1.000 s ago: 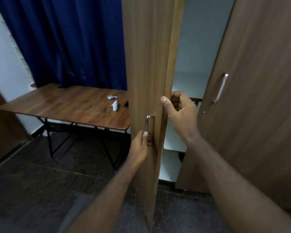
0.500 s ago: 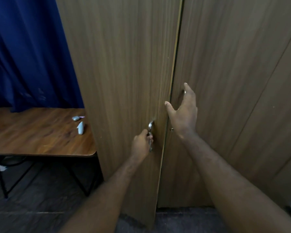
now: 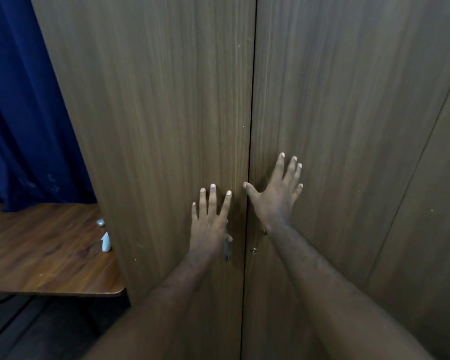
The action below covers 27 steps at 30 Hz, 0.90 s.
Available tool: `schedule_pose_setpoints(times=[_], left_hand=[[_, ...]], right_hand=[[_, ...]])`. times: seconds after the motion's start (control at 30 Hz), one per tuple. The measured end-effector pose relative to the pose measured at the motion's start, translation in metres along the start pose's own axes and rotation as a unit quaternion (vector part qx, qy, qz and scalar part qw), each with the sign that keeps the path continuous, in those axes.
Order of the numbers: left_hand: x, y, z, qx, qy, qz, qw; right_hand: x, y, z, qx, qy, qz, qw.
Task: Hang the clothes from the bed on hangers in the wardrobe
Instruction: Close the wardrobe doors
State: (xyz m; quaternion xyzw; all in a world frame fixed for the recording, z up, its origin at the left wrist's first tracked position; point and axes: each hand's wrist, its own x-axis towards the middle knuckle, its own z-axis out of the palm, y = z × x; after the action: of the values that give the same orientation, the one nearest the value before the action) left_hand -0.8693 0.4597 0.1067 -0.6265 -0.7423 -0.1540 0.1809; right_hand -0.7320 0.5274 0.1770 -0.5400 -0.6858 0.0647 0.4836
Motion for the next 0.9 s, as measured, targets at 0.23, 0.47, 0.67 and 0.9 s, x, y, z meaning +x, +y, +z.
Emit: schedule_pose_setpoints(times=[0.23, 0.47, 0.67, 0.9], left_hand=[[0.024, 0.001, 0.016, 0.012, -0.024, -0.014, 1.0], [0.041, -0.003, 0.037, -0.018, 0.013, -0.023, 0.999], [0.044, -0.007, 0.049, -0.017, 0.046, -0.012, 0.999], [0.043, -0.009, 0.043, -0.009, 0.027, -0.009, 1.0]], right_hand=[[0.012, 0.035, 0.034, -0.025, 0.057, -0.088, 0.994], [0.032, 0.064, 0.067, -0.06, 0.124, -0.163, 0.977], [0.041, 0.07, 0.087, -0.01, 0.219, -0.181, 0.959], [0.04, 0.07, 0.087, -0.034, 0.227, -0.183, 0.956]])
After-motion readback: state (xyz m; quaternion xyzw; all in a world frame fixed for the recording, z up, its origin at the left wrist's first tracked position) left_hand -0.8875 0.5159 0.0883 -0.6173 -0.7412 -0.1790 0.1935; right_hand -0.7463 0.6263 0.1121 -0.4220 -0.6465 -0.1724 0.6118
